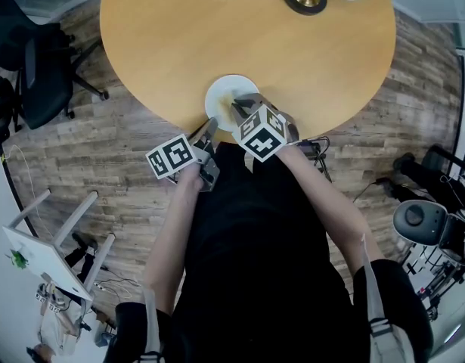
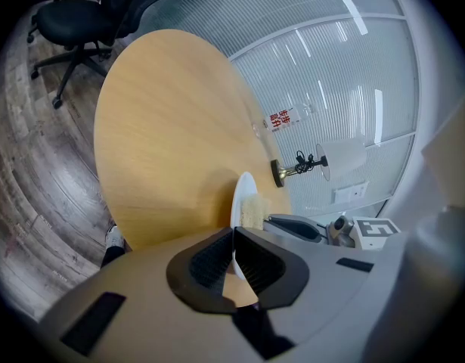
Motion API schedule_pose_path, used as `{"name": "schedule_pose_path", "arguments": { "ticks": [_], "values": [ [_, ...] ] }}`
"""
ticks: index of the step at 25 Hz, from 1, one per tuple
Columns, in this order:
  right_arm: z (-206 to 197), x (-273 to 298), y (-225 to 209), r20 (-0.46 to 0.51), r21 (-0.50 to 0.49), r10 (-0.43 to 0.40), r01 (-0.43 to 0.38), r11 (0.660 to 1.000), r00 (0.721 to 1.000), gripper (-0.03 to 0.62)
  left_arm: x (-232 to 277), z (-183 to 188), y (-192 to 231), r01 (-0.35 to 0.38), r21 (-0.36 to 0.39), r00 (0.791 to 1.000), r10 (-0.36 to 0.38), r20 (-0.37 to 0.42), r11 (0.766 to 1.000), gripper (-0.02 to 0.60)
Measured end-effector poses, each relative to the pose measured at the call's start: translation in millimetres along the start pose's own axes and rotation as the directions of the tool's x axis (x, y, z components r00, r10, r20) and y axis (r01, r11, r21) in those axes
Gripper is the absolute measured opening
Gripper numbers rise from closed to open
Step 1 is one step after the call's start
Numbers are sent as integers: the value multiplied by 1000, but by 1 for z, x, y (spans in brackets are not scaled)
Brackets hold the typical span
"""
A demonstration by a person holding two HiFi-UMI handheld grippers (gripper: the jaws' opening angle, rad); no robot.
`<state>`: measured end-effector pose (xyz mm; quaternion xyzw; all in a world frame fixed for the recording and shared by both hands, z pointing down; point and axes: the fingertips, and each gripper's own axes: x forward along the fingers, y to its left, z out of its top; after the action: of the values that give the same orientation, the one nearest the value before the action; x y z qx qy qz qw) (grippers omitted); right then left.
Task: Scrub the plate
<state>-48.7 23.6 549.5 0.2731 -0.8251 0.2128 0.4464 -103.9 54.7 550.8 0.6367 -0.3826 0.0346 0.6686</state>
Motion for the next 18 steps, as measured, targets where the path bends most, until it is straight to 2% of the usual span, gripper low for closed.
{"name": "schedule_pose_path", "arguments": {
  "ticks": [4,9,15,18],
  "values": [
    [-10,-8,6,6,23,-1,0,1000,1000,28,1,-6,0,-1,13,1000,1,-22,1000,23],
    [-19,-3,-11,0,131,-33,33,991,999,28,5,-10,-2,6,28,999,-4,-39,1000,23],
    [-4,6,-46,13,161,-97,93,983,995,28,2,-6,-1,7,19,1000,-7,-31,1000,23],
    [1,5,-53,14,154,-101,98,983,995,28,0,-4,-2,9,11,1000,-9,-16,1000,23]
  ]
}}
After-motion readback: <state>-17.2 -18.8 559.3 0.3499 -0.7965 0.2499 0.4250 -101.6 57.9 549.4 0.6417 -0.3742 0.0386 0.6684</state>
